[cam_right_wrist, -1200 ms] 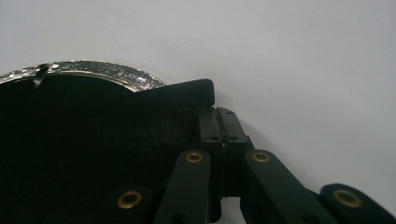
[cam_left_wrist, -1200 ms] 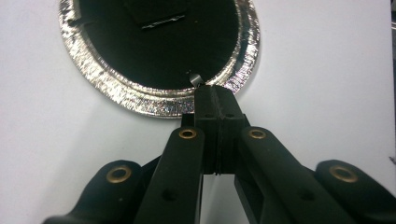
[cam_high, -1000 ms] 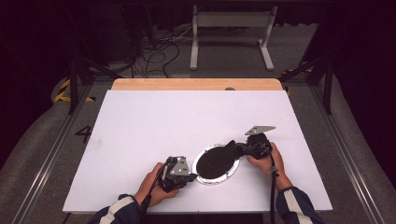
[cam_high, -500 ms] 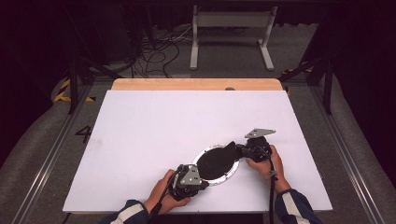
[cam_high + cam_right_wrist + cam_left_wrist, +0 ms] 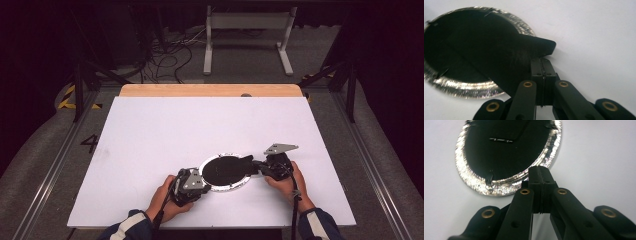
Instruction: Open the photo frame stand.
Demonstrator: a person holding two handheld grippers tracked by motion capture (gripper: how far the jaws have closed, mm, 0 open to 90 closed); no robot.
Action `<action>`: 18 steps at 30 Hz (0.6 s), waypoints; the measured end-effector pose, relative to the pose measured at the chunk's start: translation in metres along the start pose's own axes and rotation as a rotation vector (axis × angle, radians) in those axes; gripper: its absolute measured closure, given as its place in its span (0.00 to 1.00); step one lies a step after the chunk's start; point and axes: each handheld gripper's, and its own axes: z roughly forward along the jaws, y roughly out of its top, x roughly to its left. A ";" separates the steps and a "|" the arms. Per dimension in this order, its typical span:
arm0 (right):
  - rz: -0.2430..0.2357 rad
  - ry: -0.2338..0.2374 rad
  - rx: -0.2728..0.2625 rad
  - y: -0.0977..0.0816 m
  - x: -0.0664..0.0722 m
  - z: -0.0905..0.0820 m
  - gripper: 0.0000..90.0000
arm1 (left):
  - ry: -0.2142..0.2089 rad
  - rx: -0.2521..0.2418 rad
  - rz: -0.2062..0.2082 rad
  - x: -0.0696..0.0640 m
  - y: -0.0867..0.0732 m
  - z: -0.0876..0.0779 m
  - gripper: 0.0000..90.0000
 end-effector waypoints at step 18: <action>-0.140 0.113 0.030 -0.009 0.049 0.000 1.00 | 0.185 -0.014 -0.134 0.055 -0.018 -0.009 1.00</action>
